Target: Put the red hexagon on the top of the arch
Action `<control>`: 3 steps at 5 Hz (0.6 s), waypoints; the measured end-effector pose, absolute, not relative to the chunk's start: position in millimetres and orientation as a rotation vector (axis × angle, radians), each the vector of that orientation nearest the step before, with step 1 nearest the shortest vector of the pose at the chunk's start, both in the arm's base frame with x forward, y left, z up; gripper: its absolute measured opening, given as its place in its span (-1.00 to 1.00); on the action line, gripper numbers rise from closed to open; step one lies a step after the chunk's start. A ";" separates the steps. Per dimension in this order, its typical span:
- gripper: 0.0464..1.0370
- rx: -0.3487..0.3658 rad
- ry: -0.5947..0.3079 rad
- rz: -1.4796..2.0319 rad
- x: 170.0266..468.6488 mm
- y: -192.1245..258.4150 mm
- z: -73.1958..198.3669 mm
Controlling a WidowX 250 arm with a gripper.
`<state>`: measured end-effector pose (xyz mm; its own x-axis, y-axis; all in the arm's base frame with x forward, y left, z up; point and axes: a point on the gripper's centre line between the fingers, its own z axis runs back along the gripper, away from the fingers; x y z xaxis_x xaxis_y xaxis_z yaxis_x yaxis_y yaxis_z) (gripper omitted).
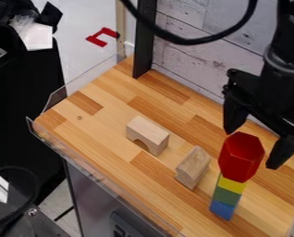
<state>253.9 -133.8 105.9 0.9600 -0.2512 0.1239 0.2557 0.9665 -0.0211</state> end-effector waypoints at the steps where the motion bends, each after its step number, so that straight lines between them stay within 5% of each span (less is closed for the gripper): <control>1: 0.93 -0.037 -0.116 -0.257 254.0 -131.8 105.4; 3: 0.93 -0.028 -0.047 -0.247 252.6 -126.6 92.7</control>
